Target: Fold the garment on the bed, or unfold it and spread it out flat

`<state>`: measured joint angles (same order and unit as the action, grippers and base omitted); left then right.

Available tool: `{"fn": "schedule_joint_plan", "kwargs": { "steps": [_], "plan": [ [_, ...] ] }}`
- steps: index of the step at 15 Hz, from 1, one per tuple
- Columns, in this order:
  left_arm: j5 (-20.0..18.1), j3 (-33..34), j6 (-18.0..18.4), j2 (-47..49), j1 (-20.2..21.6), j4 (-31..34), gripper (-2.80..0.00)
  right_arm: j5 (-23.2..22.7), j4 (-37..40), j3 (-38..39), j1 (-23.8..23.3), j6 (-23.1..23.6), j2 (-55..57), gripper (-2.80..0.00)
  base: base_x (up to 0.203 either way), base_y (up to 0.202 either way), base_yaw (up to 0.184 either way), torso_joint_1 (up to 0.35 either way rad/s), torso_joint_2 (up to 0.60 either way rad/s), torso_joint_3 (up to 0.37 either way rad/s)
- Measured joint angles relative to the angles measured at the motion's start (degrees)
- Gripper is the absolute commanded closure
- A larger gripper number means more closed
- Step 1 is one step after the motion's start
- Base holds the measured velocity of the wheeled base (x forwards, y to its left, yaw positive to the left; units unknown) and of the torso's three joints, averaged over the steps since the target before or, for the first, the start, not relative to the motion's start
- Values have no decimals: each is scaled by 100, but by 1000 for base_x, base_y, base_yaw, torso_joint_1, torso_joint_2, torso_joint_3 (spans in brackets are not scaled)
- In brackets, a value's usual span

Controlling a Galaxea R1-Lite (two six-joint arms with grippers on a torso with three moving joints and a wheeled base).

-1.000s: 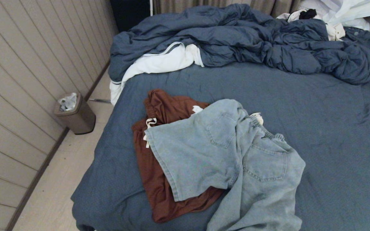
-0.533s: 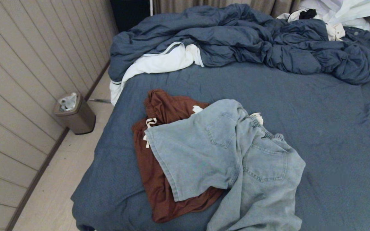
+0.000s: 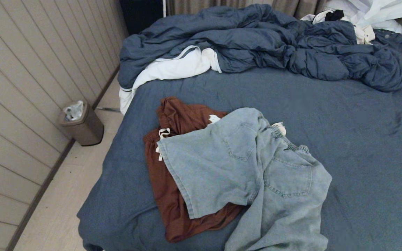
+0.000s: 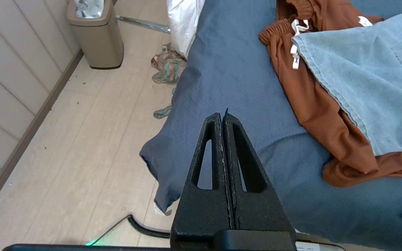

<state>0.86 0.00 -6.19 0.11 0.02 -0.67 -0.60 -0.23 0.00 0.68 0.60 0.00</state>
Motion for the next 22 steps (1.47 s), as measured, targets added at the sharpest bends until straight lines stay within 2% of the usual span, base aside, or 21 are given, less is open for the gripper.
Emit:
{"fn": "schedule_joint_plan", "kwargs": {
  "steps": [22],
  "plan": [
    [-2,0,0,0,-2,-2,0,1,7,0,0,0,0,0,0,0,0,0,0,0]
  ]
}}
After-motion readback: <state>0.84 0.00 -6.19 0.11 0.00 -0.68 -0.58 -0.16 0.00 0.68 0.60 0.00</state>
